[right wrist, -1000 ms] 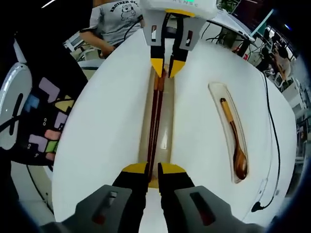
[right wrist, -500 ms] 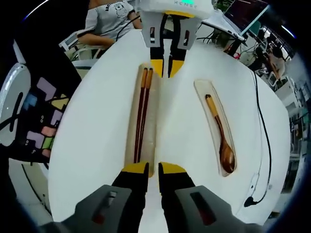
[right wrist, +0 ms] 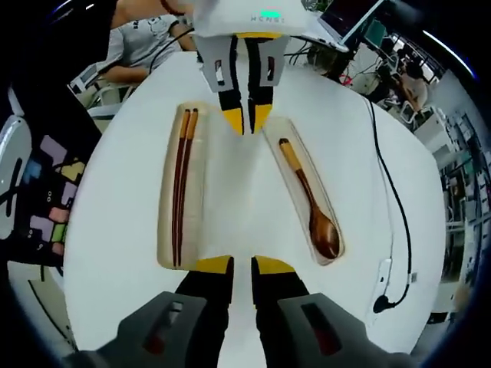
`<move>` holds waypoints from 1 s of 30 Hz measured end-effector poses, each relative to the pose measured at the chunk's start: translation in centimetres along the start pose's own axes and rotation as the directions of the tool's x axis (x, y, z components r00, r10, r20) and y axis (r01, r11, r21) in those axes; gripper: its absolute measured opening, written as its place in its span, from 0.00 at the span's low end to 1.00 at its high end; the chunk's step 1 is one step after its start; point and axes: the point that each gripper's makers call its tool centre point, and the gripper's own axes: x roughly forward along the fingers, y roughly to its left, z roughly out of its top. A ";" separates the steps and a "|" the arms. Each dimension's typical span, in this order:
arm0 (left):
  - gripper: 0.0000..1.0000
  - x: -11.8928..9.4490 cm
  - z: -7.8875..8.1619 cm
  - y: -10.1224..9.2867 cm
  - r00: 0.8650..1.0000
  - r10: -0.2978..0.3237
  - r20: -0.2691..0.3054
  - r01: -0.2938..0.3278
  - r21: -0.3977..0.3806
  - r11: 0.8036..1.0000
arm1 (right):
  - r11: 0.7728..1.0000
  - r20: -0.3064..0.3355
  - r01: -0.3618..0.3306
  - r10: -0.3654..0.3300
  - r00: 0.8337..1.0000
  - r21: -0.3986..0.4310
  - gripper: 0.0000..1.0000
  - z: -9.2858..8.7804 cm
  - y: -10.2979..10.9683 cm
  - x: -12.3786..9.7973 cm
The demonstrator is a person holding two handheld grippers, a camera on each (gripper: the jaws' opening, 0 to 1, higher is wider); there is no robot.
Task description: Arrange the utensils inside the cutlery case until each visible utensil rests in its matching compartment.
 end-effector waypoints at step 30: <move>0.18 4.0 4.1 4.8 0.987 0.062 0.150 -0.048 -0.093 0.994 | 0.603 0.308 -0.143 -0.179 0.934 0.785 0.14 -2.5 -9.0 2.7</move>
